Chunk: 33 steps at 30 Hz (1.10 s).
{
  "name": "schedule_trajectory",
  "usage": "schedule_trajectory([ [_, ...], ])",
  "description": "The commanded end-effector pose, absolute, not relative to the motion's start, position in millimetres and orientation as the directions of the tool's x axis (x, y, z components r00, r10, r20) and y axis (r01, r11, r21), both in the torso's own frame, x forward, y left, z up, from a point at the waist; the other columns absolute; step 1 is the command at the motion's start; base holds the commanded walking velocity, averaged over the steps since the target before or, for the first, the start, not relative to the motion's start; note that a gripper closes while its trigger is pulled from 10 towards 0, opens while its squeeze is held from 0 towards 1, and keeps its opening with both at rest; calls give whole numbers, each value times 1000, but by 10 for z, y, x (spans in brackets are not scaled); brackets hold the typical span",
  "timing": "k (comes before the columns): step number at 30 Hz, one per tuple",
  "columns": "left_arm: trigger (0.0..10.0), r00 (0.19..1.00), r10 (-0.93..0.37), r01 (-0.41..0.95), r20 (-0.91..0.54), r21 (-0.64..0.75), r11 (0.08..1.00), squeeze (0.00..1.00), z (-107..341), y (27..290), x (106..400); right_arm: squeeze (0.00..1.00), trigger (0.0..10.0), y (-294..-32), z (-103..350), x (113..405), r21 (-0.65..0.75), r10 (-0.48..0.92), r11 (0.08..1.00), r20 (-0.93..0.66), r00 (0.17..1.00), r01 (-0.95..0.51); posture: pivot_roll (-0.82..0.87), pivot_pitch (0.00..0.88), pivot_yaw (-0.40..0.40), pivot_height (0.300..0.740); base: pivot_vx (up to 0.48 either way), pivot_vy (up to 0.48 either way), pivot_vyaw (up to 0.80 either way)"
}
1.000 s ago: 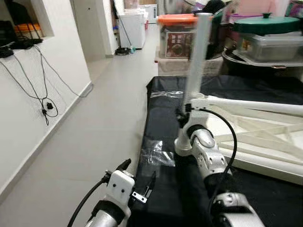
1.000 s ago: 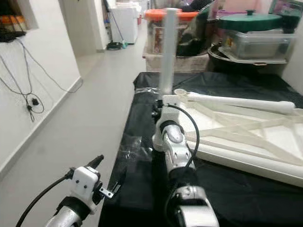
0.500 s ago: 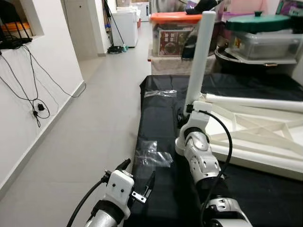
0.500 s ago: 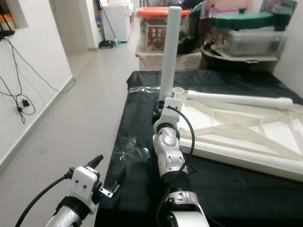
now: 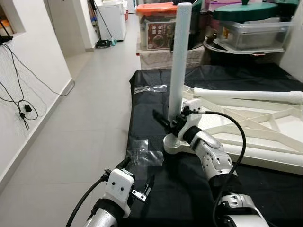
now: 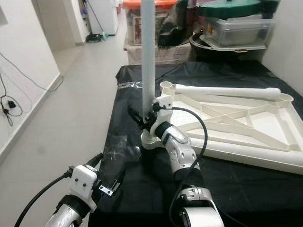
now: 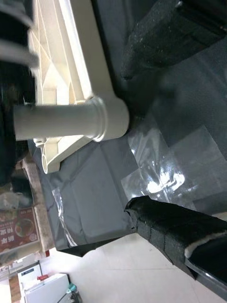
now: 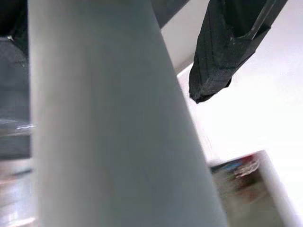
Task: Building children table
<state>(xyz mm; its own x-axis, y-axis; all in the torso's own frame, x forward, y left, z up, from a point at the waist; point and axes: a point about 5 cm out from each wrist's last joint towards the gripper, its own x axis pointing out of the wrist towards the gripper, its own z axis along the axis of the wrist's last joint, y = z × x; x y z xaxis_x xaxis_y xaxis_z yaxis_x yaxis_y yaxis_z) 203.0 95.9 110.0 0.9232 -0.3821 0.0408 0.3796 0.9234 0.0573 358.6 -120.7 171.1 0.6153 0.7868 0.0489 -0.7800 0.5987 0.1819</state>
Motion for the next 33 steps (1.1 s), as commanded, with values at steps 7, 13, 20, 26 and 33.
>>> schedule_trajectory([
  [7, 10000, 926, -378, 376, 22, 57, 925, 0, 1060, 965, 2025, 0, 10000, -1128, 1829, 3474, 181, 980, 190, 20, 197, -965, -2, 0, 14, 740, 0, 0, 0],
  [13, 10000, 924, -378, 374, 55, 62, 925, 0, 1090, 965, 2014, 0, 0, -1098, 1770, 3453, 192, 995, 98, -11, 97, -977, 3, 0, 9, 740, 0, 0, 0],
  [20, 10000, 924, -374, 371, 74, 56, 927, 0, 1111, 969, 2002, 0, 0, -1096, 1541, 3402, 218, 989, 139, -78, 125, -966, 2, 0, 10, 740, 0, 0, 0],
  [26, 10000, 923, -378, 375, 67, 53, 925, 0, 1100, 959, 2005, 0, 0, -1079, 1421, 3399, 170, 962, 270, -74, 261, -948, -4, 0, 10, 740, 0, 0, 0],
  [33, 10000, 921, -384, 382, 58, 51, 923, 0, 1084, 968, 2004, 0, 0, -1500, 1436, 3825, 102, 225, 971, -113, 968, -214, -15, 0, 22, 740, 0, 0, 0],
])
